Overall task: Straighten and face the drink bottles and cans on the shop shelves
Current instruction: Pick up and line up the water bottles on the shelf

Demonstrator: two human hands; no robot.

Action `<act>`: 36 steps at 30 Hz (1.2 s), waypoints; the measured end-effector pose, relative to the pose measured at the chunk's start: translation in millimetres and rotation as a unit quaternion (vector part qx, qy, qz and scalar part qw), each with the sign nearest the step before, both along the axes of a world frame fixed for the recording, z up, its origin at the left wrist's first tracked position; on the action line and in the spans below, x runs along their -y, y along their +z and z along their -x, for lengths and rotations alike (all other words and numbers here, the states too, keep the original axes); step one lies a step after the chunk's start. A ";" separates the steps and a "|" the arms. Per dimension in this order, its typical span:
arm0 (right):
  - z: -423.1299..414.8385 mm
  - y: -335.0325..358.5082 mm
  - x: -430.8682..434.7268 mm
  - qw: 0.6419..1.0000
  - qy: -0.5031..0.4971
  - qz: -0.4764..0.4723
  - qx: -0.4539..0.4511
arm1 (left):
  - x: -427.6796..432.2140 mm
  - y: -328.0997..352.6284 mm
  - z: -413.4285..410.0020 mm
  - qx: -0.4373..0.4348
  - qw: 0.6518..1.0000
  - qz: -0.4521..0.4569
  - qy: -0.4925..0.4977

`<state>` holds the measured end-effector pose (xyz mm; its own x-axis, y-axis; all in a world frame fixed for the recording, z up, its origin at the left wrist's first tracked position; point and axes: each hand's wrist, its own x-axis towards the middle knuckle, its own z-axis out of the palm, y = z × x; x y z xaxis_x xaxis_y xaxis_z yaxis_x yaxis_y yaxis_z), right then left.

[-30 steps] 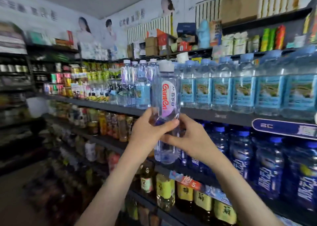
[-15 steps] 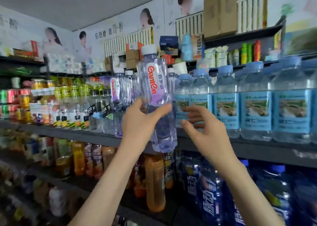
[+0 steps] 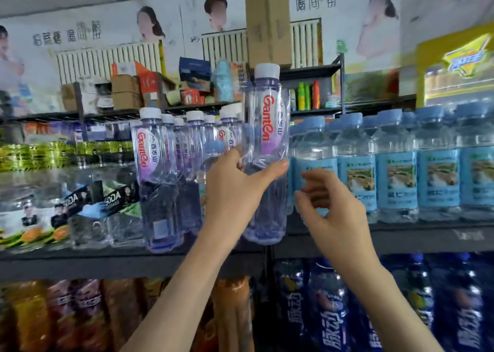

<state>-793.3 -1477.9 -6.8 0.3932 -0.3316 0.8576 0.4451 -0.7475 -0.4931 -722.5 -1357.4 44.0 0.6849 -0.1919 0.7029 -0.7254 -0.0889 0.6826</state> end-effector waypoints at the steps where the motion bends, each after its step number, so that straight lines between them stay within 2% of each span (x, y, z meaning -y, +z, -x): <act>1: 0.4 -0.4 -6.8 1.000 0.003 -0.005 -0.002 | -3.0 -1.6 2.5 0.001 1.000 -0.006 -0.018; 7: 7.8 -2.4 -40.7 0.996 0.054 -0.074 -0.003 | -38.5 -11.6 7.5 0.001 0.999 0.009 -0.052; 12: -18.2 -7.2 -59.9 0.989 0.040 -0.068 -0.124 | -87.9 -24.0 -8.2 -0.015 0.998 0.055 -0.039; 17: -56.7 -6.2 -80.2 0.977 0.004 -0.054 -0.204 | -126.2 -31.0 -18.5 -0.029 0.998 0.043 0.022; 20: -73.6 -4.3 -90.2 0.978 -0.011 -0.048 -0.202 | -136.8 -35.8 -21.5 -0.032 0.997 0.059 0.028; 24: -86.6 -1.3 -92.0 0.976 -0.084 -0.011 -0.203 | -143.1 -37.2 -23.9 -0.030 0.997 0.054 0.049; 27: -81.5 -2.2 -87.8 0.976 -0.089 -0.017 -0.196 | -141.7 -37.3 -25.5 -0.021 0.996 0.051 0.065; 36: -16.4 18.5 -61.8 0.992 -0.098 -0.055 -0.060 | -104.8 -34.0 -34.1 -0.010 0.997 0.025 0.071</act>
<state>-776.9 -1416.0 11.7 0.4096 -0.5005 0.7627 0.2291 -0.7529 -0.6170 -688.4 -1252.6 10.0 0.7166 -0.0568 0.6952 -0.6941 -0.1558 0.7028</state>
